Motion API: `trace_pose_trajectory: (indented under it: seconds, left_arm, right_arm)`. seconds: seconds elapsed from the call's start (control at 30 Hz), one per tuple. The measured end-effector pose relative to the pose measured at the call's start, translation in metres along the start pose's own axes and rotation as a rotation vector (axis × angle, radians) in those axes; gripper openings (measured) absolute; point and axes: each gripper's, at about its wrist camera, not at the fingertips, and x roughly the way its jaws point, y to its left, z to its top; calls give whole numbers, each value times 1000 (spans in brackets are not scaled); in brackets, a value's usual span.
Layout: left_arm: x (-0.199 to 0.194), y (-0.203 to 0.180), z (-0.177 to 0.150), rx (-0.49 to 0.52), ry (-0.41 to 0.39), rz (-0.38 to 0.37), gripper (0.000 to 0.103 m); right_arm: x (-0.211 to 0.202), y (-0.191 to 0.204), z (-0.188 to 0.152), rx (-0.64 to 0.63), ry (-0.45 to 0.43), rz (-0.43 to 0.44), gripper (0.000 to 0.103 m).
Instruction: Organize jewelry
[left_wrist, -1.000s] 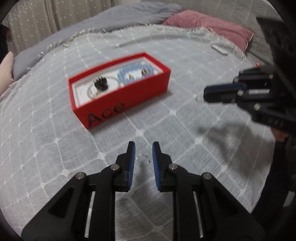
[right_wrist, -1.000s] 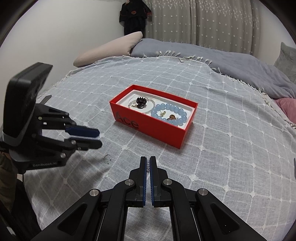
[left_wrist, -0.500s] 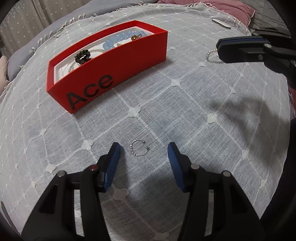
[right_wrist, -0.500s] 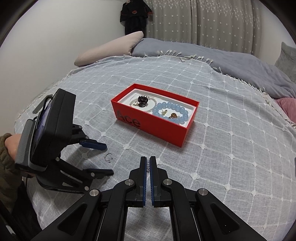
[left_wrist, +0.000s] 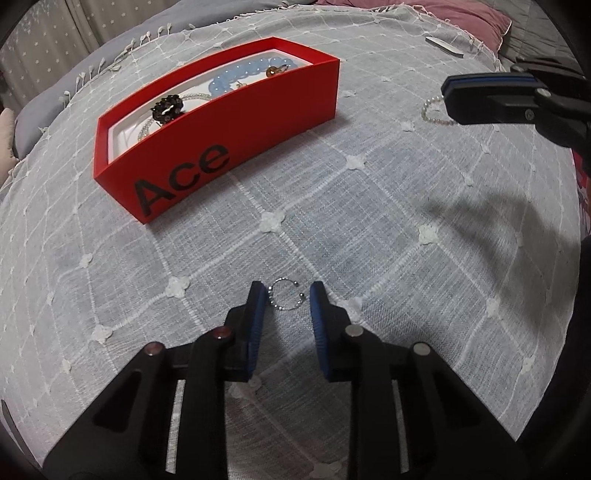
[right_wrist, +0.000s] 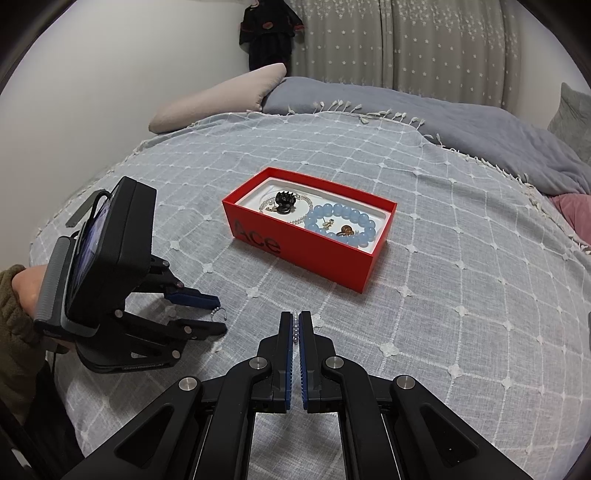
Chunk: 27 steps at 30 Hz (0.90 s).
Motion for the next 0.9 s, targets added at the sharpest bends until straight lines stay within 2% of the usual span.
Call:
trace_pose_trajectory:
  seconds: [0.07, 0.33, 0.4, 0.63, 0.8, 0.9]
  left_arm:
    - [0, -1, 0, -2, 1, -5, 22]
    - [-6, -6, 3, -3, -7, 5, 19]
    - [-7, -6, 4, 2, -10, 8, 9]
    - [-13, -5, 1, -7, -20, 5, 8]
    - [-11, -3, 0, -13, -15, -1, 2]
    - [-20, 3, 3, -44, -43, -6, 1]
  right_arm:
    - [0, 0, 0, -1, 1, 1, 3]
    - [-1, 0, 0, -2, -2, 1, 3]
    - [0, 0, 0, -1, -1, 0, 3]
    - [-1, 0, 0, -1, -2, 0, 3]
    - [0, 0, 0, -2, -2, 0, 3]
    - [-2, 0, 0, -2, -6, 0, 3]
